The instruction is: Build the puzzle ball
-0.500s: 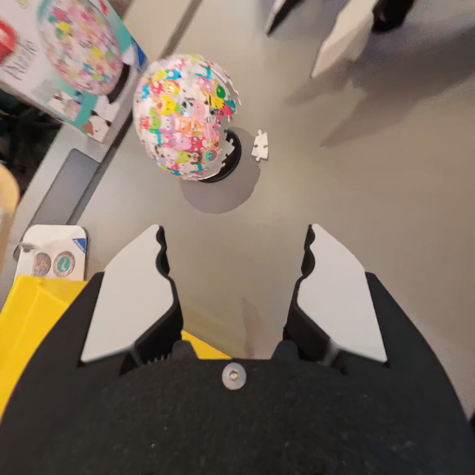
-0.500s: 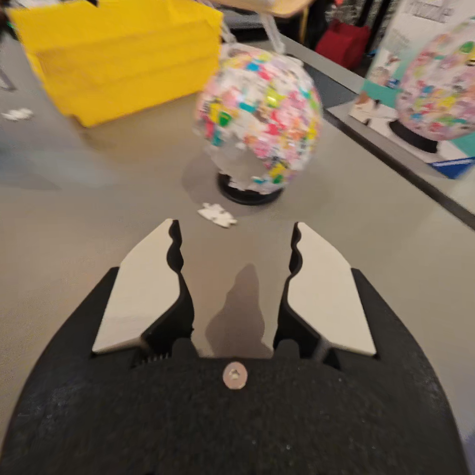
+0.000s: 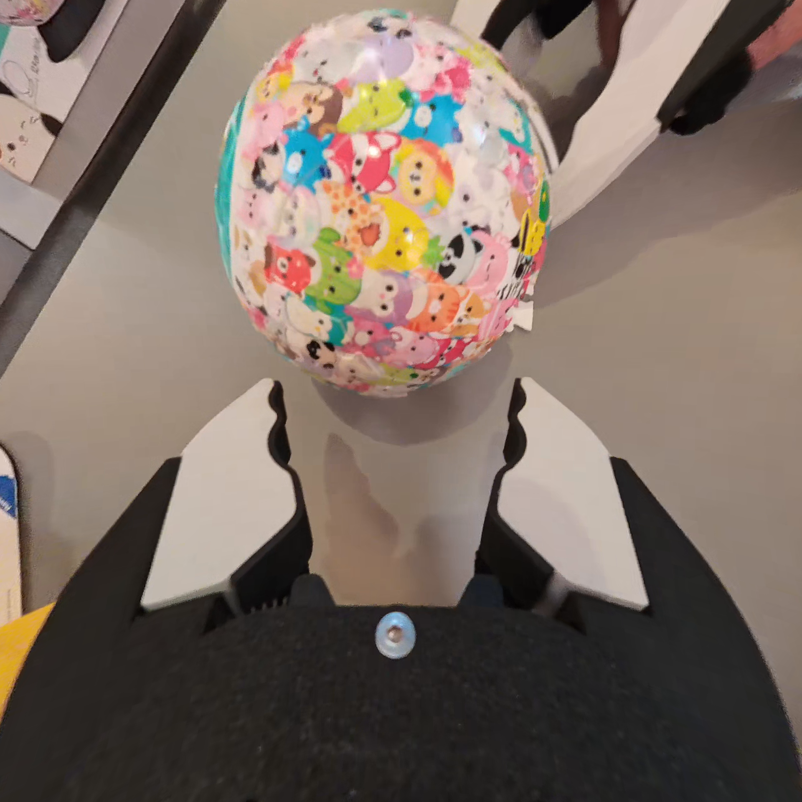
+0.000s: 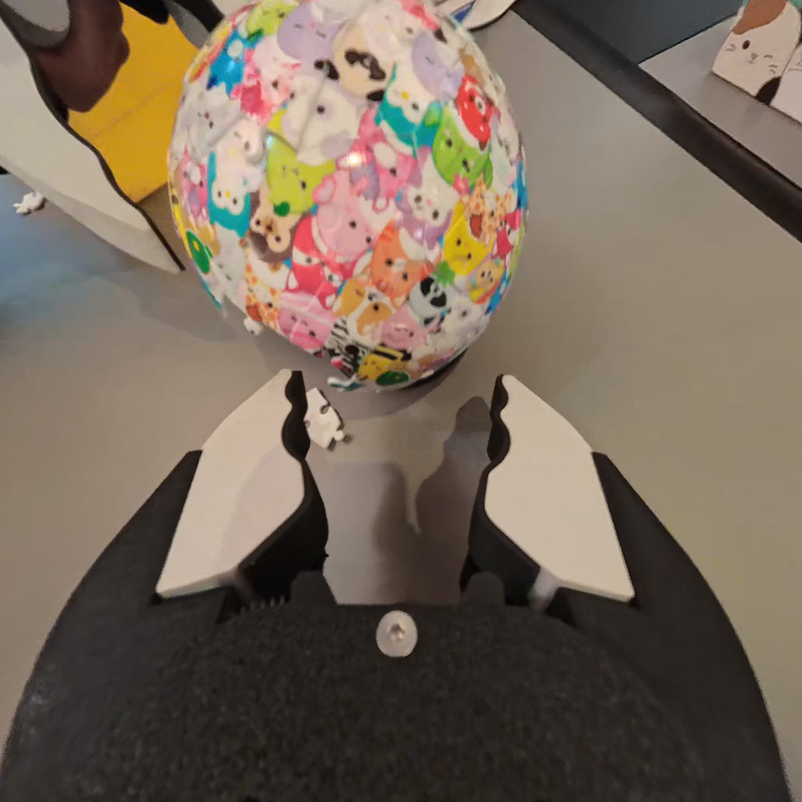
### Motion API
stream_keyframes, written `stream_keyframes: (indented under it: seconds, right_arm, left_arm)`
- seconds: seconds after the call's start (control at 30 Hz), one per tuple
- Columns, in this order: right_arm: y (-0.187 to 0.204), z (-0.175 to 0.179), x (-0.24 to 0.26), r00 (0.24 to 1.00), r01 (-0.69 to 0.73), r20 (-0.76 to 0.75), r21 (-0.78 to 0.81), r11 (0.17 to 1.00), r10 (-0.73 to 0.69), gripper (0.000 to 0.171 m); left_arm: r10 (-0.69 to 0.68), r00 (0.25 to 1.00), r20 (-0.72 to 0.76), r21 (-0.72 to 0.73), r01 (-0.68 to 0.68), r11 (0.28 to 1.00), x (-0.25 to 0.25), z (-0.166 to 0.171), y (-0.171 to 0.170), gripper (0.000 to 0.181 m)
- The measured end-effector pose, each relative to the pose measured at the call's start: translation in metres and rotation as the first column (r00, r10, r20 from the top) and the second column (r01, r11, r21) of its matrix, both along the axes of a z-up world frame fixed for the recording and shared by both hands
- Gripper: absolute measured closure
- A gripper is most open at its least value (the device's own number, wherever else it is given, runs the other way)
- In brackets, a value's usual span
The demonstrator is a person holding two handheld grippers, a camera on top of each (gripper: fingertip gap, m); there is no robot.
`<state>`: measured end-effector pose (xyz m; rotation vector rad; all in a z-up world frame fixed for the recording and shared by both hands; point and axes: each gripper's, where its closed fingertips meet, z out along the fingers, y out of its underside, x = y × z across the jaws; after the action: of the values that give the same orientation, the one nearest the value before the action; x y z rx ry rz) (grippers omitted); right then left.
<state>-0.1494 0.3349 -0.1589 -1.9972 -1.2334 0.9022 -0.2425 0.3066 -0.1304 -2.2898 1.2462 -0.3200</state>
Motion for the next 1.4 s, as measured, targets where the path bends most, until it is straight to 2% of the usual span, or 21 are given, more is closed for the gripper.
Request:
stream_keyframes:
  seconds: [0.2, 0.43, 0.7, 0.83, 0.97, 1.07, 1.2, 1.3, 1.4]
  right_arm:
    - [0.005, 0.002, -0.016, 1.000, -0.018, -0.008, 0.018, 1.000, 0.018, 0.095]
    - [0.007, 0.015, -0.017, 1.000, 0.005, 0.002, 0.070, 0.998, -0.005, 0.092]
    - [0.013, 0.021, -0.010, 0.996, -0.011, 0.091, 0.196, 0.981, -0.007, 0.094]
    - [0.013, 0.018, -0.003, 0.997, 0.003, 0.072, 0.160, 0.987, -0.015, 0.091]
    - [0.007, 0.005, -0.001, 1.000, 0.011, -0.027, -0.031, 0.999, -0.012, 0.079]
    - [0.001, -0.002, -0.008, 0.997, -0.017, -0.078, -0.110, 0.994, 0.008, 0.079]
    - [0.003, -0.006, -0.017, 0.996, -0.030, -0.088, -0.159, 0.987, 0.016, 0.082]
    - [0.007, 0.003, -0.019, 0.993, -0.025, -0.121, -0.149, 0.988, 0.007, 0.093]
    - [0.013, 0.010, -0.018, 0.991, 0.007, -0.130, -0.114, 0.993, -0.022, 0.093]
  left_arm:
    - [-0.011, 0.999, -0.030, 0.011, 0.011, 1.000, 0.004, -0.011, 0.003, 0.086]
    - [0.000, 0.999, -0.035, -0.008, 0.000, 1.000, 0.003, -0.025, -0.001, 0.088]
    - [0.004, 0.998, -0.056, -0.029, -0.006, 1.000, 0.009, -0.040, -0.002, 0.086]
    - [-0.013, 0.996, -0.086, -0.019, 0.011, 1.000, 0.003, -0.027, -0.003, 0.086]
    - [-0.040, 0.996, -0.079, -0.068, 0.035, 0.997, -0.002, -0.004, 0.004, 0.079]
    - [-0.085, 0.994, -0.072, -0.139, 0.074, 0.988, 0.007, 0.007, 0.011, 0.077]
    - [-0.112, 0.985, -0.132, -0.186, 0.086, 0.979, 0.014, 0.006, 0.018, 0.078]
    - [-0.106, 0.983, -0.150, -0.171, 0.080, 0.982, 0.014, 0.004, 0.019, 0.079]
    - [-0.103, 0.983, -0.150, -0.140, 0.082, 0.987, 0.012, 0.000, 0.018, 0.083]
